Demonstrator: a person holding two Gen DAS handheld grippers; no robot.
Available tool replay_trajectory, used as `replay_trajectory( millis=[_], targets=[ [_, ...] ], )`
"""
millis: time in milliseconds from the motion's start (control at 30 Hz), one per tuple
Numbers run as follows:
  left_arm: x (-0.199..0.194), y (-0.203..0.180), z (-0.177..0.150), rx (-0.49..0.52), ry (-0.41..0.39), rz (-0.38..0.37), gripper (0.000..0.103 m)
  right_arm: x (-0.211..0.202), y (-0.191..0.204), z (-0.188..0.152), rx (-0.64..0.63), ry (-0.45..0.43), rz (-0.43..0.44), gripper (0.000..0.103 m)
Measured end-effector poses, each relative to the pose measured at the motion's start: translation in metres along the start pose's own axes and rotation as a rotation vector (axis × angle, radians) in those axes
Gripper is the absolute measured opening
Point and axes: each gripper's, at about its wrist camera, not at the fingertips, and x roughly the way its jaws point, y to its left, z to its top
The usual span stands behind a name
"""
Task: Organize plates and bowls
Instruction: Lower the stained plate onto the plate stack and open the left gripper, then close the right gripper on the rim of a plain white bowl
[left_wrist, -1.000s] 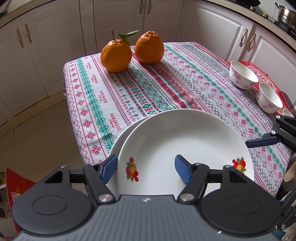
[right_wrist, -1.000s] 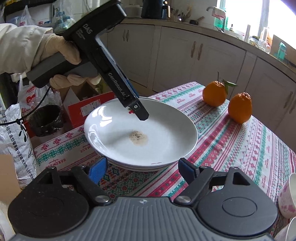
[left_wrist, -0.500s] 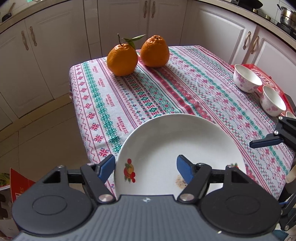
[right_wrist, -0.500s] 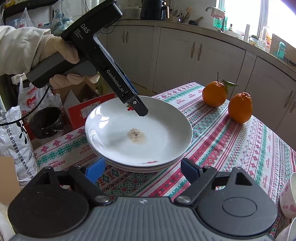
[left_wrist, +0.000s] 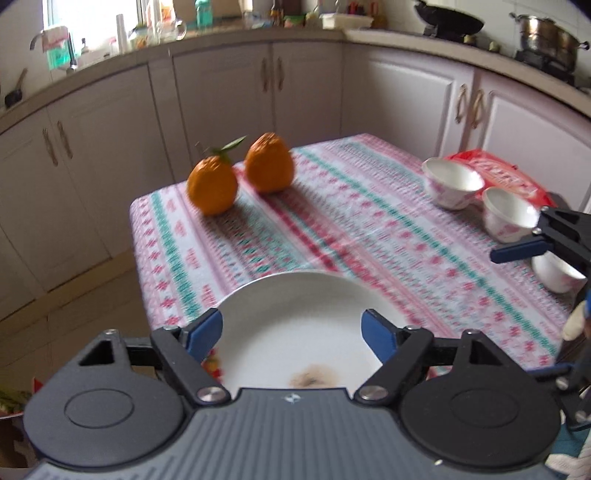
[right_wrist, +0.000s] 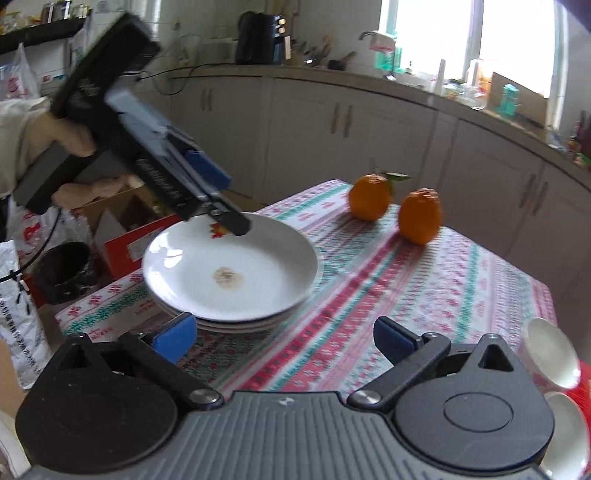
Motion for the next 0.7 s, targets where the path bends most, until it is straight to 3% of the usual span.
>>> replay_trajectory(
  millis=[233,500,700],
  targets=[
    [-0.025,-0.058,-0.017,-0.023,-0.133,-0.03,0.092,-0.033,-0.013,-0.02,0.019,-0.011,-0.093,0.103],
    [-0.015,-0.123,-0.037,-0.075,-0.15,-0.16,0.095,-0.08,-0.044,-0.056,0.12,-0.027,-0.197,0.103],
    [0.004,-0.186,-0.036,0.055,-0.186,-0.159,0.095,-0.118,-0.076,-0.089,0.218,-0.033,-0.312,0.103]
  ],
)
